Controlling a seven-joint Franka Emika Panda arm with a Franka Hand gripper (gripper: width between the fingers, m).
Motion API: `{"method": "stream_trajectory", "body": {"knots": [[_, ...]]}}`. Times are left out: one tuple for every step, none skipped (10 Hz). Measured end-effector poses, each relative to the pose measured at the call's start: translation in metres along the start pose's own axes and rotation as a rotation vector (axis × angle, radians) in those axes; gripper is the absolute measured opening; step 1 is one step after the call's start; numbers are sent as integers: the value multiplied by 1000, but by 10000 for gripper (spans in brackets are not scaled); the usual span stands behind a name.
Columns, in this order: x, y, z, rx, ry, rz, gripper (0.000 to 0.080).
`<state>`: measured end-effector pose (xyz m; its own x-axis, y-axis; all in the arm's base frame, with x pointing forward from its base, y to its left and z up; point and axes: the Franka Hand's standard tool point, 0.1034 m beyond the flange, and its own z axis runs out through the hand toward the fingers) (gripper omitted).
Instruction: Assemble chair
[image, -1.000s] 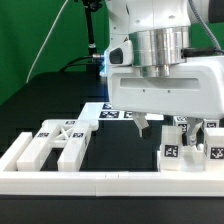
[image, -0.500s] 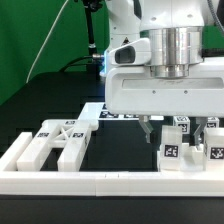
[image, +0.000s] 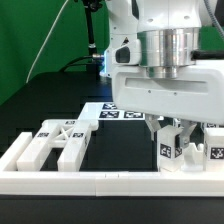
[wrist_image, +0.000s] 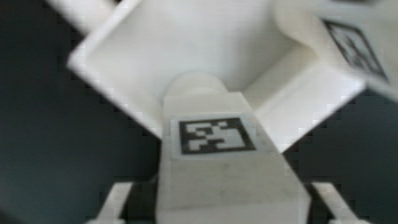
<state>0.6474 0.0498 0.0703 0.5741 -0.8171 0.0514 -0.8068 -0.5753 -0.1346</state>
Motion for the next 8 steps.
{"method": "stream_trajectory", "body": {"knots": [[-5,0,-1,-27,-34,129,292],[-4,-2,-2,-35,-63,315,292],[-4,-3,-2,-27,-94,479,291],[-3,-2,-2,-23,-100,526,291],[-4,-2,-2,-24,-99,504,291],[-4,-2,-2,-23,-99,491,291],[-4,-2,-2,-26,-92,409,291],[-5,-2,-1,-31,-77,227,498]]}}
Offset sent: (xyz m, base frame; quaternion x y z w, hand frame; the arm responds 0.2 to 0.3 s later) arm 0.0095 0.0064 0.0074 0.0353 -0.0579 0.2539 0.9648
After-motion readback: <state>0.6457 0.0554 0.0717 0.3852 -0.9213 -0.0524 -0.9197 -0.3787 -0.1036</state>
